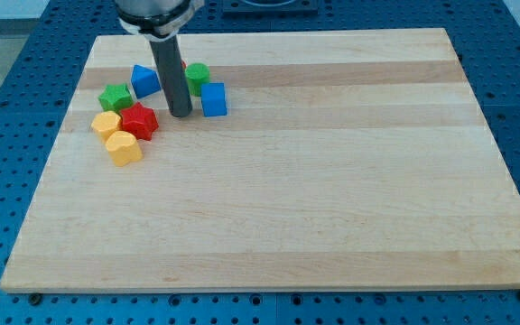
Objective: Push the red star into the green circle
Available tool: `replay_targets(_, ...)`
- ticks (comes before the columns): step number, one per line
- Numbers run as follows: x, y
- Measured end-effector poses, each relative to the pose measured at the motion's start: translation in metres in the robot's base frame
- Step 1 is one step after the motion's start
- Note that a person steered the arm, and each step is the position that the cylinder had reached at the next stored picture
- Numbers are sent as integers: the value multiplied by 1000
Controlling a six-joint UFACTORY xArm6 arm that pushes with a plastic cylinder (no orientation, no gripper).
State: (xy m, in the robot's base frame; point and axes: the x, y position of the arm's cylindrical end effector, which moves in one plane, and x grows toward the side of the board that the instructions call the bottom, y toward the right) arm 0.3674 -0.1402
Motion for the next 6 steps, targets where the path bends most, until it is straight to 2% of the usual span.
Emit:
replay_targets(3, -8, -34)
replay_targets(6, 36, -26)
